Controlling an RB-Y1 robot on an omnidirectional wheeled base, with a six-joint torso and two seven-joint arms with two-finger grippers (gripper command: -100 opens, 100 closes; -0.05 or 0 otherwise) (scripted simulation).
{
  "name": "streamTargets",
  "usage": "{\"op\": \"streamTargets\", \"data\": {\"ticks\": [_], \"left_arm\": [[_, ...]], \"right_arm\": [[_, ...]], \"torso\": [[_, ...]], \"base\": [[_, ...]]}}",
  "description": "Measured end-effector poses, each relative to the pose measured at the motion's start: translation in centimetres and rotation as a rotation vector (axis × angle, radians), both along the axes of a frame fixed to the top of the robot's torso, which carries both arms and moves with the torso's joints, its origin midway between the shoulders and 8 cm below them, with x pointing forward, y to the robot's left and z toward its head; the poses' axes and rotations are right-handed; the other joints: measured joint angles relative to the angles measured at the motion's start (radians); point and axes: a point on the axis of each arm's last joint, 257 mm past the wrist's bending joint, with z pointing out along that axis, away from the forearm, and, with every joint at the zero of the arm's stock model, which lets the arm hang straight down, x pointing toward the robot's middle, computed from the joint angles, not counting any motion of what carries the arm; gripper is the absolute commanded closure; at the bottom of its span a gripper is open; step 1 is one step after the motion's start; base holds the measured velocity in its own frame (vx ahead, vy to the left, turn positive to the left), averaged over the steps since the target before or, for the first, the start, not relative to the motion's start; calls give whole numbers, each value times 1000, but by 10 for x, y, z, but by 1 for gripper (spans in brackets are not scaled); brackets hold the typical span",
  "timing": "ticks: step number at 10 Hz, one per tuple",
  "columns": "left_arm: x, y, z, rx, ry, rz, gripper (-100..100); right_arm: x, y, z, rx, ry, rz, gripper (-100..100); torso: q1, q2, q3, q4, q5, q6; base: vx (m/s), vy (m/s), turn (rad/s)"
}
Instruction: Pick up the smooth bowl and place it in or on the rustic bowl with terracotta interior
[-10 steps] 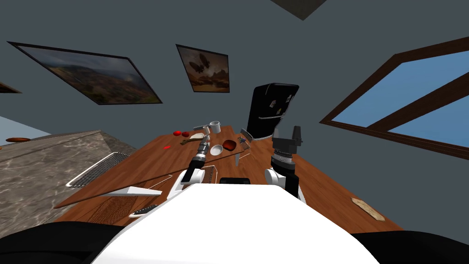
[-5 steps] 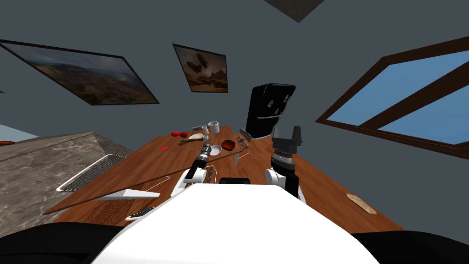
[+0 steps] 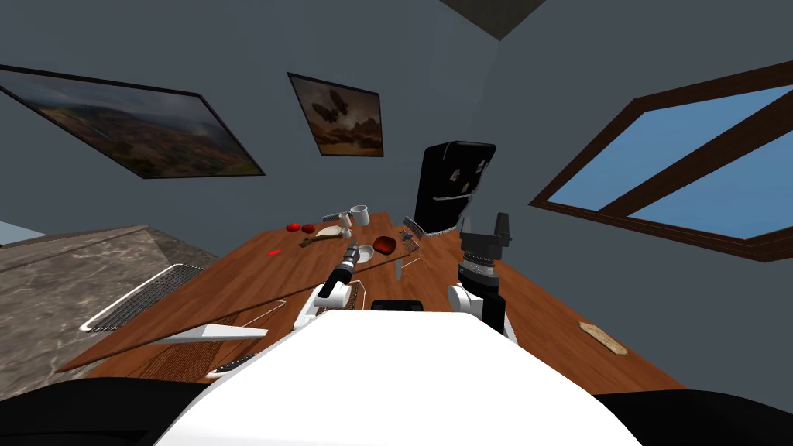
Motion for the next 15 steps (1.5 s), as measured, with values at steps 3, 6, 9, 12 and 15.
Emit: {"op": "streamTargets", "data": {"ticks": [3, 6, 9, 12, 15], "left_arm": [[0, -2, -28, -20, 89, -2, -100], [-2, -4, -53, -37, 173, -1, -100], [-7, -4, -80, -56, 265, 0, -100], [-13, -3, -109, -78, 363, 3, -100], [-22, 3, -134, -97, 458, 9, -100]], "right_arm": [[0, 0, 0, 0, 0, 0, 0], [0, 0, 0, 0, 0, 0, 0], [0, 0, 0, 0, 0, 0, 0], [0, 0, 0, 0, 0, 0, 0], [0, 0, 0, 0, 0, 0, 0]], "torso": [[0, 0, 0, 0, 0, 0], [1, 0, 0, 0, 0, 0], [1, -1, 0, 0, 0, 0], [2, -1, -1, 0, 0, 0], [2, -2, -1, 0, 0, 0]], "base": [[3, 1, -32], [6, 5, -40], [11, 12, -48], [12, 18, -30], [22, 23, -43]]}}
